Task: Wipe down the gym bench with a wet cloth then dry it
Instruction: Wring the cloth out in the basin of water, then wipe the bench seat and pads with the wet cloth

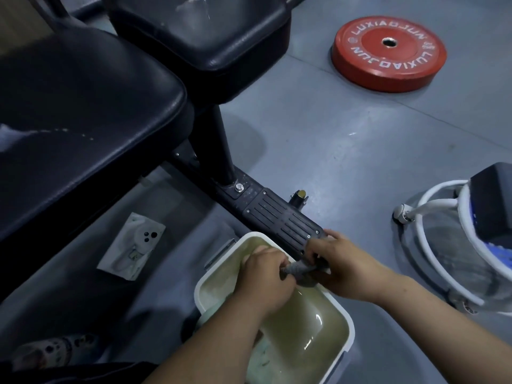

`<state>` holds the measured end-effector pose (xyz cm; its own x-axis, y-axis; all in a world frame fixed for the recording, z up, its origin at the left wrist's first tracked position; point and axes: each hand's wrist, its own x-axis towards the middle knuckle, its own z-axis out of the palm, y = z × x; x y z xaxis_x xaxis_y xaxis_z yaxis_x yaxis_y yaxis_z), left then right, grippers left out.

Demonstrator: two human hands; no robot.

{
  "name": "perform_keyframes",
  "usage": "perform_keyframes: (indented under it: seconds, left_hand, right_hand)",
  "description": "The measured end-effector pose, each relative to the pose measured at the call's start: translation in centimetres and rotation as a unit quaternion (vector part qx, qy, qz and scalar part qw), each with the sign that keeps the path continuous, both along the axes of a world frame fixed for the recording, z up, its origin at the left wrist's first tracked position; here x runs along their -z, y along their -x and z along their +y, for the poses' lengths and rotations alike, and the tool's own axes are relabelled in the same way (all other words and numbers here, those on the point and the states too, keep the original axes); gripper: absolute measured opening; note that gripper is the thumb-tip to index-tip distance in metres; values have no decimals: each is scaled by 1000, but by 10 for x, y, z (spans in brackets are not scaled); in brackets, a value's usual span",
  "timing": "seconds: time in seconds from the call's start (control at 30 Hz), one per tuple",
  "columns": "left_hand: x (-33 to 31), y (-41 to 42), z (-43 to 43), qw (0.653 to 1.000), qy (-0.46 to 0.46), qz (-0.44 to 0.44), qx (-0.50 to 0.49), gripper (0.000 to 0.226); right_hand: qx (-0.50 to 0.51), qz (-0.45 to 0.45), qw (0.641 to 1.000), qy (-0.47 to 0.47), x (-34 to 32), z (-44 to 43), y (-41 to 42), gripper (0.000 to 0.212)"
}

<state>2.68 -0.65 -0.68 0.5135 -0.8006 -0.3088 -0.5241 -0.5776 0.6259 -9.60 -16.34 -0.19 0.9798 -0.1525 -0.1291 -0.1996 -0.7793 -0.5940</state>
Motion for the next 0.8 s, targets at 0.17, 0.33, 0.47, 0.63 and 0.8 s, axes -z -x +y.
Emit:
perform_keyframes:
  seconds: [0.17,0.33,0.47,0.63,0.8]
  left_hand:
    - [-45,-1,12,999,-8,18,32,14]
    - [-98,0,19,999,-5,42,29,6]
    - [-148,-12,22,998,0,-6,61,2]
    - [-205,-35,46,982,64,-127,125,11]
    - [-276,-78,82,966,147,-174,120,21]
  right_hand:
    - [2,15,999,30,-49,15,3,44]
    - [-52,-58,993,93,-95,29,11,29]
    - [-80,-82,987,109,-143,36,8,24]
    - [-73,-142,983,90,-210,48,-6,40]
    - [-65,-222,972,50,-265,62,-40,37]
